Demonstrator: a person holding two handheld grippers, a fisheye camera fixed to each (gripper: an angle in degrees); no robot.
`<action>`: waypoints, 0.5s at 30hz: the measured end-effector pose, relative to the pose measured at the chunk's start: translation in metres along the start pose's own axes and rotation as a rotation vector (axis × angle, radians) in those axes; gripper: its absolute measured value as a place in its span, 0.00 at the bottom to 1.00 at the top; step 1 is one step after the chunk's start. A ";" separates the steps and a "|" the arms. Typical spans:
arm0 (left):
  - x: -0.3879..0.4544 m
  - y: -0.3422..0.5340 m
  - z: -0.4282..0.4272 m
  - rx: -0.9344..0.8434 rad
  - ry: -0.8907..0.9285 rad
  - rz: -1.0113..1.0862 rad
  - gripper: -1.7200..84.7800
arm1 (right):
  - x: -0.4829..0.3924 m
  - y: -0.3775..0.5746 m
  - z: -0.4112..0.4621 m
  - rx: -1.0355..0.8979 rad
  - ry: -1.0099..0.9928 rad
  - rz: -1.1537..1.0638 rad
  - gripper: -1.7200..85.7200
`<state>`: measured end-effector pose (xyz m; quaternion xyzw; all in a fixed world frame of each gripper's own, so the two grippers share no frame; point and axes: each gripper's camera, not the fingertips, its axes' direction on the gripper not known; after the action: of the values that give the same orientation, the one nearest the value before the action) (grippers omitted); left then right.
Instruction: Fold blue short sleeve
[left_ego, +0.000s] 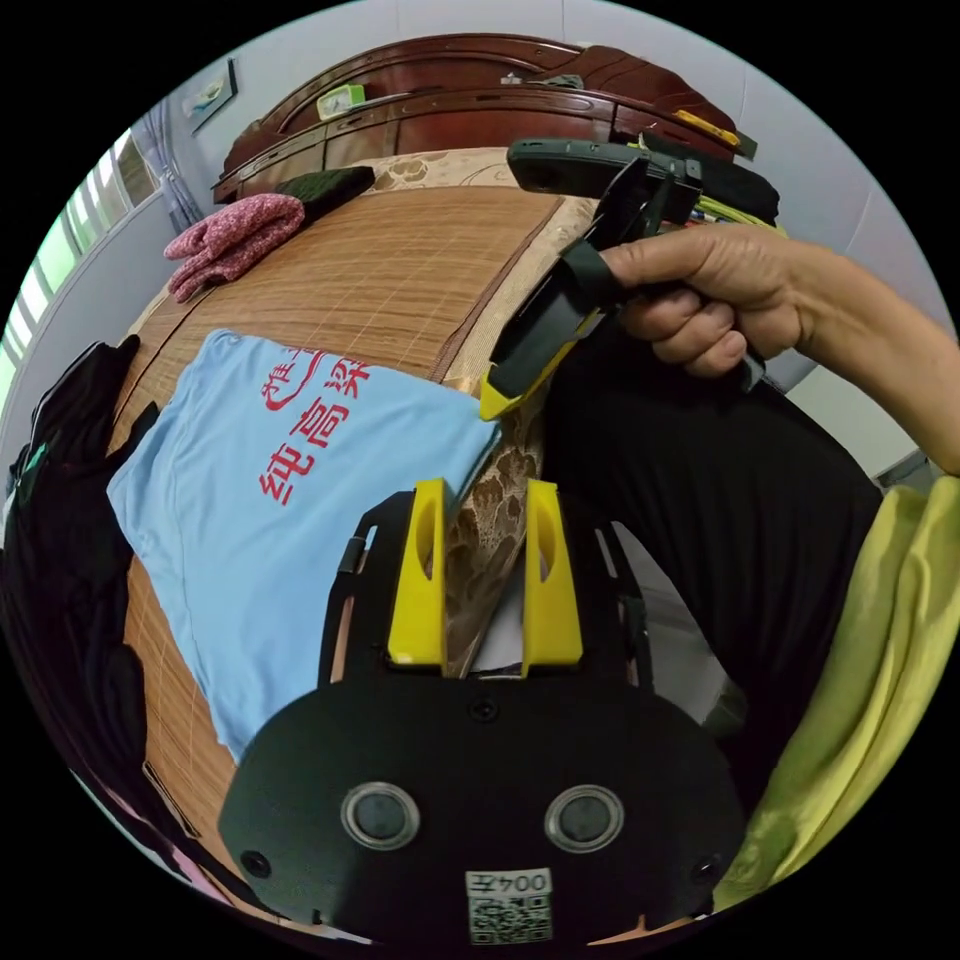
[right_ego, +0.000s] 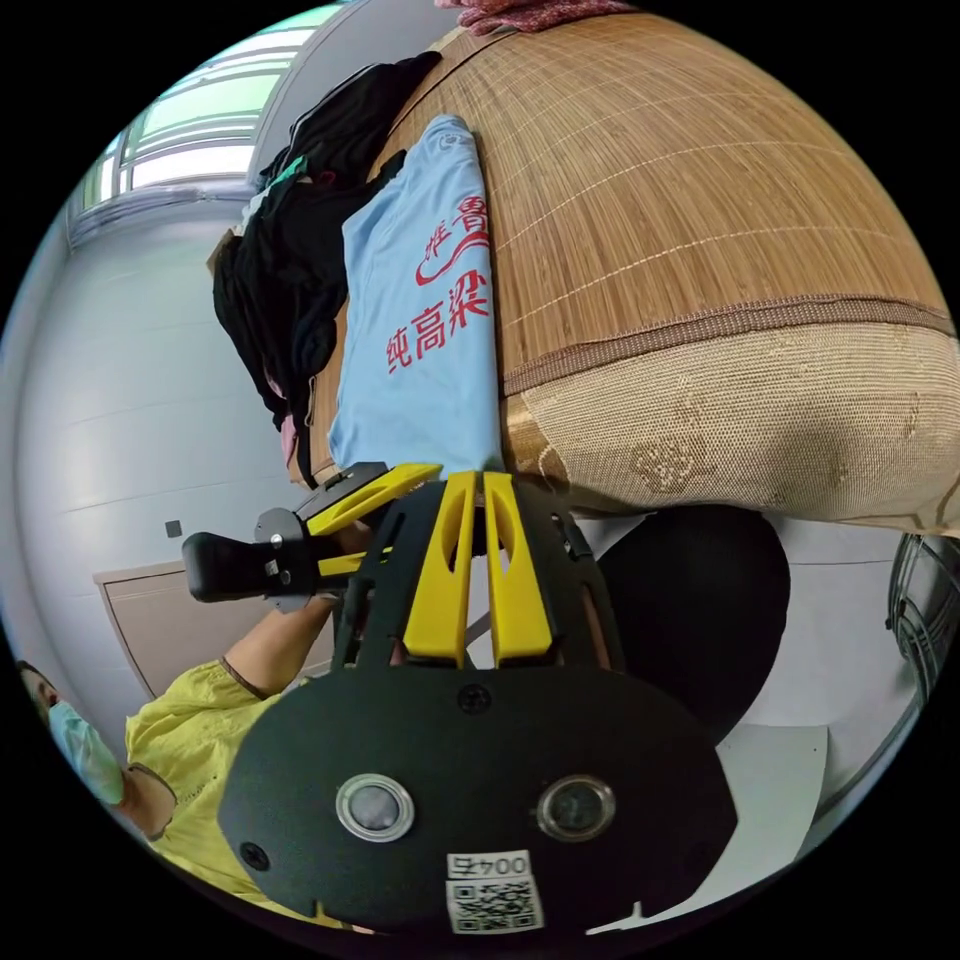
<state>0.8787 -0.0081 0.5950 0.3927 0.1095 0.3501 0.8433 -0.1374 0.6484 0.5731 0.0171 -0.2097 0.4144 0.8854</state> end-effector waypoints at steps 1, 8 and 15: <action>0.003 0.000 0.001 -0.001 -0.008 0.002 0.16 | -0.004 0.002 0.000 -0.005 0.000 -0.006 0.05; 0.022 0.015 0.012 -0.004 0.010 -0.008 0.16 | -0.021 0.017 -0.001 -0.020 0.026 0.027 0.11; 0.037 0.045 -0.002 0.066 0.059 -0.053 0.16 | -0.124 0.052 0.022 0.032 0.531 -0.289 0.10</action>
<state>0.8822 0.0381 0.6299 0.4069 0.1563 0.3354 0.8351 -0.2548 0.5874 0.5382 -0.0480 0.0402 0.2774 0.9587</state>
